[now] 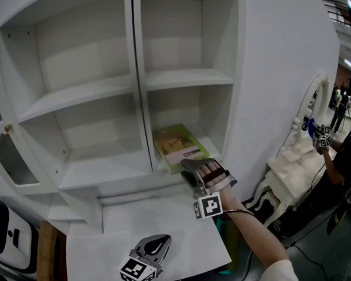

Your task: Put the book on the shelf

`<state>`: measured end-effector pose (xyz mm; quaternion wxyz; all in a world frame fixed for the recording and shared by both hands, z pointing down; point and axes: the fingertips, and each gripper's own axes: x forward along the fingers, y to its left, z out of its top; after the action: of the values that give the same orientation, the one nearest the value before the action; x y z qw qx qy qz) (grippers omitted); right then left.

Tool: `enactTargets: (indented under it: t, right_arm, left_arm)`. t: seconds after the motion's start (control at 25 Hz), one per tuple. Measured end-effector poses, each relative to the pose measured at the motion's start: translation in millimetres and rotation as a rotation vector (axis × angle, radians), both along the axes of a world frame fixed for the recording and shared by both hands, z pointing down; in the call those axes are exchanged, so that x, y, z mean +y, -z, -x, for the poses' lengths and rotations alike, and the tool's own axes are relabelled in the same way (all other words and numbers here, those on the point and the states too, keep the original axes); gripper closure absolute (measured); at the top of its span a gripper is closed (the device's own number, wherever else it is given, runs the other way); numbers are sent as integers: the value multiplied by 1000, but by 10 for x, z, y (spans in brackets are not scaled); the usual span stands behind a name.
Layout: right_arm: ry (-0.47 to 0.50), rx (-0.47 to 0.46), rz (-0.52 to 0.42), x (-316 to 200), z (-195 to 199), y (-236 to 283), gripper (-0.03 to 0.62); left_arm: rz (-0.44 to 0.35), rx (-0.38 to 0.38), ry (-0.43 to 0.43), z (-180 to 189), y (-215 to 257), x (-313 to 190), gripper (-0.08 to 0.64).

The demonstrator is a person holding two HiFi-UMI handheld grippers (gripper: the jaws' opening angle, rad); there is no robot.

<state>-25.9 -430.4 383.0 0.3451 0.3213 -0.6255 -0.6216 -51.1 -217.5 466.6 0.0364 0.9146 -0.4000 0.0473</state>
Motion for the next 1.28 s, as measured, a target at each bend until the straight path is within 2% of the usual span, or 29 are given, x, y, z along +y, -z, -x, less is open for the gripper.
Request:
enactTargets:
  t: [0.48, 0.68, 0.96, 1.16, 1.28]
  right_arm:
    - [30, -109, 34, 539, -95, 64, 362]
    - [43, -124, 49, 829, -94, -14, 405]
    - [-10, -177, 56, 1043, -240, -165, 553]
    - [-22, -229, 92, 1152, -300, -251, 578]
    - [-21, -309, 148, 1221, -328, -244, 578]
  left_arm:
    - [18, 11, -19, -15, -66, 10, 551]
    - [23, 19, -21, -7, -82, 0, 551]
    - [35, 25, -39, -55, -126, 2, 551]
    - [39, 26, -48, -85, -148, 6, 551]
    - [38, 28, -51, -106, -156, 17, 551]
